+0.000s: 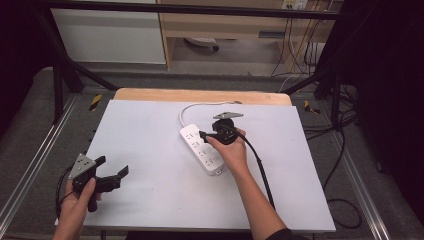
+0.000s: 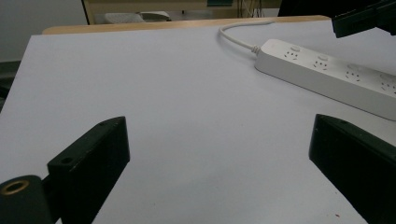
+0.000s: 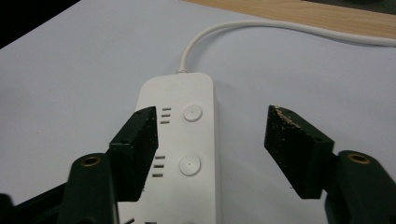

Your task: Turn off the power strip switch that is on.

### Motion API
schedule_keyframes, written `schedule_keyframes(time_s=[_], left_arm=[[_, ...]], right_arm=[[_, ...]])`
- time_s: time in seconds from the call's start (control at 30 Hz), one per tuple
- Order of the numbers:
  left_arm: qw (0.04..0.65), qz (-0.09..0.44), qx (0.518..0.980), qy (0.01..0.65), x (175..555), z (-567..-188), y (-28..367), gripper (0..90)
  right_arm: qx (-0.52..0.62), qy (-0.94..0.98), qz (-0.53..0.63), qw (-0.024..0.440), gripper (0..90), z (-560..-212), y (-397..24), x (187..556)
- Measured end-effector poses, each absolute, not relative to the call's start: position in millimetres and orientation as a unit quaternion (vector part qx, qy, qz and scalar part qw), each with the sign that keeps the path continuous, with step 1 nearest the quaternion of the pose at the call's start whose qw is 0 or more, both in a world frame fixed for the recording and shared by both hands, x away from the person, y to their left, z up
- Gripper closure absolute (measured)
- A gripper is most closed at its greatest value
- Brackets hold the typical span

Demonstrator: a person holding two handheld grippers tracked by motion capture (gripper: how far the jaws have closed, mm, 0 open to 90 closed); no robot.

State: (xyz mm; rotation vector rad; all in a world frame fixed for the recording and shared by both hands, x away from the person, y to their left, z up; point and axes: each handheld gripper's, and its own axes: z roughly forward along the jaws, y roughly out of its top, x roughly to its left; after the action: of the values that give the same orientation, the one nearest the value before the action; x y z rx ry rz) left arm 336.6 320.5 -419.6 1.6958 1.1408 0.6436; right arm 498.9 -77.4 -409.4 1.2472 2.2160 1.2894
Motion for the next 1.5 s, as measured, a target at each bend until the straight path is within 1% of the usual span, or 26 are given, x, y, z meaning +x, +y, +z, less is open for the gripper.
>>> schedule_keyframes(time_s=[0.03, 0.1, 0.2, 0.67, 1.3, 1.5], left_arm=[[0.478, 0.264, 0.696, 0.467, 337, -420, 321, 5.0], [0.477, 0.264, 0.697, 0.466, 337, -420, 320, 5.0], [0.477, 0.264, 0.697, 0.466, 337, -420, 320, 5.0], [0.475, 0.263, 0.695, 0.471, 337, -420, 321, 4.9], [0.474, 0.264, 0.693, 0.474, 337, -420, 321, 5.0], [0.474, 0.264, 0.693, 0.475, 337, -420, 321, 5.0]], right_arm=[[0.434, 0.769, 0.447, 0.145, 32.0, -409, -78, 499], [0.441, 0.768, 0.440, 0.149, 25.0, -407, -81, 499], [0.443, 0.767, 0.437, 0.156, 20.3, -404, -85, 498], [0.447, 0.755, 0.451, 0.165, 7.7, -388, -109, 492], [0.437, 0.736, 0.483, 0.186, 7.4, -374, -156, 459], [0.432, 0.721, 0.496, 0.220, 8.9, -373, -167, 451]])
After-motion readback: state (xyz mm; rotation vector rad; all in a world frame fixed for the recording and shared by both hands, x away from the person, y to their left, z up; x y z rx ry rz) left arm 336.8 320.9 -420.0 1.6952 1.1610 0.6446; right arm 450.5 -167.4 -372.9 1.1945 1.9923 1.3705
